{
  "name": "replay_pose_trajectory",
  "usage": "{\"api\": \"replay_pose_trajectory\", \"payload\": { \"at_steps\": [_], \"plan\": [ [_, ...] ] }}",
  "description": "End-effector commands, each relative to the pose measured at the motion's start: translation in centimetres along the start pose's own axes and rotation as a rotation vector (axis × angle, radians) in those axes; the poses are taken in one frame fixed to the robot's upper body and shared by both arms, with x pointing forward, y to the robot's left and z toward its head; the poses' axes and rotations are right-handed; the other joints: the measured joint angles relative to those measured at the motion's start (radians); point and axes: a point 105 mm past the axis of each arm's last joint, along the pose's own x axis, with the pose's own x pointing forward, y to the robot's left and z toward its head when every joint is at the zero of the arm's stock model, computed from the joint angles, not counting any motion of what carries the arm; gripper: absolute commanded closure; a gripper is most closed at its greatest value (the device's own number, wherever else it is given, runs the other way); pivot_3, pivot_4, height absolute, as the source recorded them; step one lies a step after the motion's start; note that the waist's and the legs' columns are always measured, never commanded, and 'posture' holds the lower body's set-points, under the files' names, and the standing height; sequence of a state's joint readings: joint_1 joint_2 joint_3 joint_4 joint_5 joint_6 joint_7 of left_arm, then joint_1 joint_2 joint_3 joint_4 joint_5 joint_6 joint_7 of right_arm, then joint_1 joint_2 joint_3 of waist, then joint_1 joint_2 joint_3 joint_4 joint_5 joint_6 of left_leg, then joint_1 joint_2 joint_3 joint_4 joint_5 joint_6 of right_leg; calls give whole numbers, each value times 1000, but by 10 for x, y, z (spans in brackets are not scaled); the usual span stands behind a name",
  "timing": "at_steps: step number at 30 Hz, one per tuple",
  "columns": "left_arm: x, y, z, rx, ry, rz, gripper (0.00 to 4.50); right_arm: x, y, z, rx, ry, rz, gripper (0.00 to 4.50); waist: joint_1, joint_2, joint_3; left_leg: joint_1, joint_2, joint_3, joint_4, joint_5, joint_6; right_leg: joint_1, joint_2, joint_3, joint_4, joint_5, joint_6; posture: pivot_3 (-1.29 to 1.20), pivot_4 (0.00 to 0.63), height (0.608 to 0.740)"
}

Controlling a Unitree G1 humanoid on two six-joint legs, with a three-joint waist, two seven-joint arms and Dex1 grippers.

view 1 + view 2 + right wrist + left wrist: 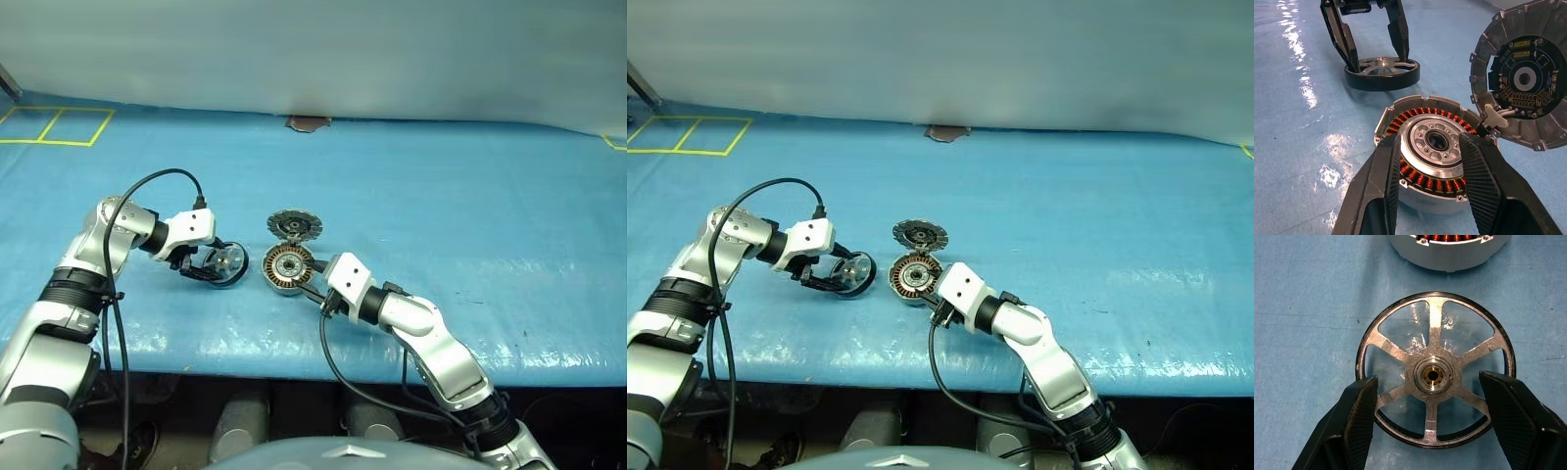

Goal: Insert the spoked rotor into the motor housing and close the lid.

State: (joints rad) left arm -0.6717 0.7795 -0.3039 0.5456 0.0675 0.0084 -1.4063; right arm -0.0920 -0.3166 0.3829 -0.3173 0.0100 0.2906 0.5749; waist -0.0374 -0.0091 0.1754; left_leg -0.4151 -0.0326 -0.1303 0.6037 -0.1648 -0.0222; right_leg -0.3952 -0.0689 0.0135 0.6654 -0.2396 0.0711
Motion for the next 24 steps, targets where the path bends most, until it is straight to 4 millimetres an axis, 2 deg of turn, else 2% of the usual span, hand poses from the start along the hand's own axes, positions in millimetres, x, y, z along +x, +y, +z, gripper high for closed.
{"api": "replay_pose_trajectory", "payload": {
  "at_steps": [1,15,24],
  "plan": [
    [0,5,-6,-45,-4,50,929,0,-2,9,-27,-38,-9,2539,0,0,0,0,0,0,0,0,0,0,0,0,0,0,0,0,150,740],
    [-6,8,-2,-114,-21,41,929,1,-5,11,-40,-48,-33,2539,-1,0,0,0,0,0,2,0,0,1,0,0,0,0,0,0,150,740],
    [-12,20,15,-196,-144,78,929,0,-5,9,-43,-38,-34,2539,-1,0,0,-1,0,0,2,0,0,0,0,0,0,0,0,0,150,740]
  ]
}}
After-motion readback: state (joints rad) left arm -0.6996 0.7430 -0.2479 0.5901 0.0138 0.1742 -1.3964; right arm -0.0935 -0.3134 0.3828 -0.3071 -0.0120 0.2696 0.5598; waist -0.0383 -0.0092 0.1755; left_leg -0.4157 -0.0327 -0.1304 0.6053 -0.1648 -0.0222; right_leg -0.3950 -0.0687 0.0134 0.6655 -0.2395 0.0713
